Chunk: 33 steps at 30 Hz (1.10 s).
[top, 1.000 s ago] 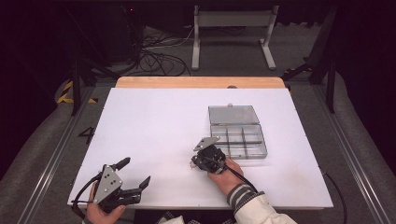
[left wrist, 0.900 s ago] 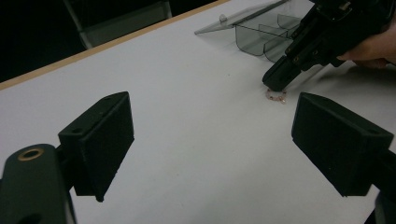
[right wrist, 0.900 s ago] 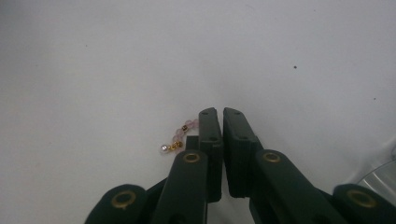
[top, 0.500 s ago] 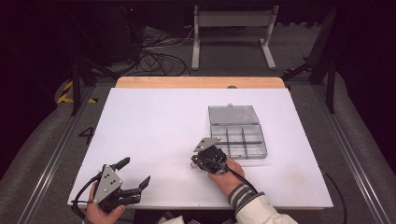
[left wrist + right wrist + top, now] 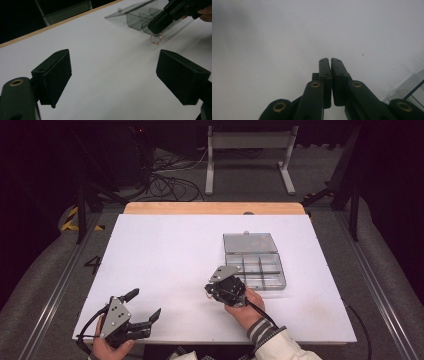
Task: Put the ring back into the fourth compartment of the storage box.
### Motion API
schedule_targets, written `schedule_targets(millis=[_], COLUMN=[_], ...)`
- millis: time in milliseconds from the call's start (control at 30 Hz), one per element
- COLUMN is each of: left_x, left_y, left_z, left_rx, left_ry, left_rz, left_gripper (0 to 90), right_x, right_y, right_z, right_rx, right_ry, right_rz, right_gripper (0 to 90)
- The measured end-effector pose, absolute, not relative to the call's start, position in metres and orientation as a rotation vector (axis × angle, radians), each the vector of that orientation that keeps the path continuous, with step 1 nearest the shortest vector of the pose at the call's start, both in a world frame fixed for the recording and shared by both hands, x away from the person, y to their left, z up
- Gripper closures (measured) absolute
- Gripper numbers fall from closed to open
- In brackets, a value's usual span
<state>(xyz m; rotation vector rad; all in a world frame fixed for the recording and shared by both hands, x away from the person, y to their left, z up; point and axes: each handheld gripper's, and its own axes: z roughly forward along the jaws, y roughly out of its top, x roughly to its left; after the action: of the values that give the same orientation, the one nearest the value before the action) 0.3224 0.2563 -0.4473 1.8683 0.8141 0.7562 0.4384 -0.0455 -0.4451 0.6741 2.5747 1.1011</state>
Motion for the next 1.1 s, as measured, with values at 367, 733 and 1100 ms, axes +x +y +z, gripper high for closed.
schedule_targets(millis=[367, 733, 1100], left_x=[0.322, 0.322, 0.322], left_y=[0.256, 0.256, 0.256], left_z=[-0.447, -0.447, -0.447], left_rx=[1.868, 1.868, 1.87], left_ry=[0.814, 0.815, 0.813], left_rz=[0.757, 0.758, 0.761], left_gripper=[13.8, 13.8, 13.8], right_x=[0.432, 0.431, 0.433], right_y=[-0.053, -0.065, -0.082], right_z=[-0.425, -0.411, -0.404], right_rx=[0.654, 0.674, 0.713], right_ry=[2.537, 2.511, 2.484], right_rz=[1.138, 1.168, 1.171], right_gripper=[88.4, 88.4, 88.4])
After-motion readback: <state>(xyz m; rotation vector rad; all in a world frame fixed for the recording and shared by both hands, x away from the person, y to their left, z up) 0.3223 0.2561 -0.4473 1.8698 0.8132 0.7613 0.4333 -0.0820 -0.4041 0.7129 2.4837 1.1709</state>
